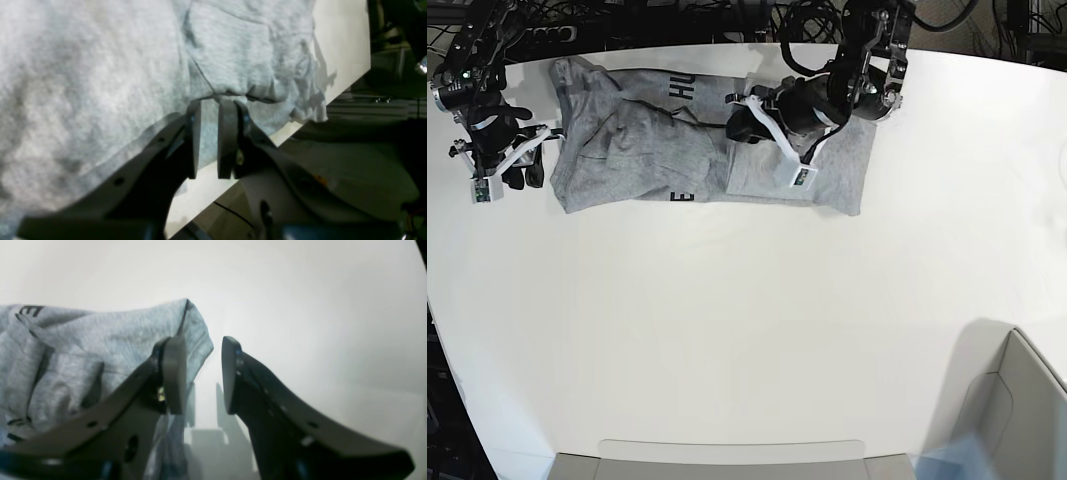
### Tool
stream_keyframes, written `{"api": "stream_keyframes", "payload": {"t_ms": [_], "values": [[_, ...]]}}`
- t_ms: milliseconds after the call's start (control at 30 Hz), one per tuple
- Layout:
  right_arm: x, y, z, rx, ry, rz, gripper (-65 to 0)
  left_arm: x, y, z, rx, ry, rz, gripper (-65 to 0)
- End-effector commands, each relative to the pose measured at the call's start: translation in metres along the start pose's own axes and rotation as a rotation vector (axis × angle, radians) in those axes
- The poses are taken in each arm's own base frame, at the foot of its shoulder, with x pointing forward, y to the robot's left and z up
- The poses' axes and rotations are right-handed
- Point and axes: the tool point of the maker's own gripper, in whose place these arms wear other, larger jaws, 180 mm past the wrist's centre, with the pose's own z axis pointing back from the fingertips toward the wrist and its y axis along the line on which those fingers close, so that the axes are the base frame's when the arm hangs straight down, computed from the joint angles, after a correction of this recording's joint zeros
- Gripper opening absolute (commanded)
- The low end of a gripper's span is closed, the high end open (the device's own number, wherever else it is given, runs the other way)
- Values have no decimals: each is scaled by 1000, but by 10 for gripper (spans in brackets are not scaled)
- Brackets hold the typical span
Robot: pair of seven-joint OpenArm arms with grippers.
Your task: Fold the T-shirt properly
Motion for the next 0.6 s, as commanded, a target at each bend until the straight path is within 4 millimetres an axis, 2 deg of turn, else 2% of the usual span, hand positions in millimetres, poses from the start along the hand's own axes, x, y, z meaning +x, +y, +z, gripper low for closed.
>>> {"api": "stream_keyframes", "payload": {"t_ms": [0, 133, 233, 300, 400, 500, 567], "values": [[15, -3, 3, -8, -51, 17, -479, 11, -5, 3, -14, -41, -10, -561], [17, -3, 2, -8, -56, 17, -479, 17, 0, 7, -1, -62, -7, -561], [19, -2, 2, -2, -61, 12, -478, 31, 26, 22, 59, -120, 41, -561], [19, 6, 4, 45, -77, -22, -475, 36, 41, 30, 97, -142, 65, -561], [14, 8, 15, 116, -107, -124, -460, 38, 57, 39, 139, -152, 68, -561], [-11, 4, 11, 189, -77, -288, -421, 38, 61, 42, 151, -145, 54, -561], [-31, -3, 6, 222, -37, -390, -425, 38, 62, 42, 152, -144, 53, -561]]}}
